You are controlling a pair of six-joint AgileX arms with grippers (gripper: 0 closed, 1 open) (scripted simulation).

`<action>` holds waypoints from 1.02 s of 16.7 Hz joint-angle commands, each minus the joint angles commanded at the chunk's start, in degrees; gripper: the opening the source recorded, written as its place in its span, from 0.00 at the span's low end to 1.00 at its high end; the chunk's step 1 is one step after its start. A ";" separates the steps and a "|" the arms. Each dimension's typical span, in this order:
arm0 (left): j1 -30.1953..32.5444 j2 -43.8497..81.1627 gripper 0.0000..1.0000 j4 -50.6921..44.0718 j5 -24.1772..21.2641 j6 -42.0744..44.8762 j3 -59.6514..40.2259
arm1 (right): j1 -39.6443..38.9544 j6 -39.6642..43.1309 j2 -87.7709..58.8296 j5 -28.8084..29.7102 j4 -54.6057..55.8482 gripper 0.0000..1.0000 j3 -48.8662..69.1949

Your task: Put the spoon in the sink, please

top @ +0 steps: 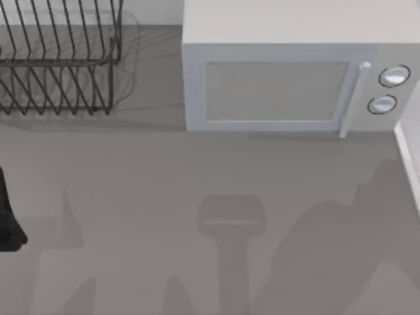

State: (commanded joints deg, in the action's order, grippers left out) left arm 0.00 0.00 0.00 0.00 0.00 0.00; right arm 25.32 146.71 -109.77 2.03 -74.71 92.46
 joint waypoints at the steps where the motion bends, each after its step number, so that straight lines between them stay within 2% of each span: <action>1: 0.00 0.00 1.00 0.00 0.00 0.00 0.00 | -1.24 -1.18 -3.98 0.05 -2.03 0.00 6.15; 7: 0.00 0.00 1.00 0.00 0.00 0.00 0.00 | -9.02 -9.68 -27.89 0.33 -14.10 0.00 43.97; 10: 0.00 0.00 1.00 0.00 0.00 0.00 0.00 | -12.59 -14.30 -37.57 0.53 -18.63 0.00 59.04; 14: 0.00 0.00 1.00 0.00 0.00 0.00 0.00 | -16.01 -19.17 -45.52 0.85 -22.08 0.00 70.98; 17: 0.00 0.00 1.00 0.00 0.00 0.00 0.00 | -16.88 -20.48 -47.28 0.96 -22.79 0.00 73.58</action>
State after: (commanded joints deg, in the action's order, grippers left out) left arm 0.00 0.00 0.00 0.00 0.00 0.00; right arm 8.44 126.22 -157.05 2.99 -97.50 166.04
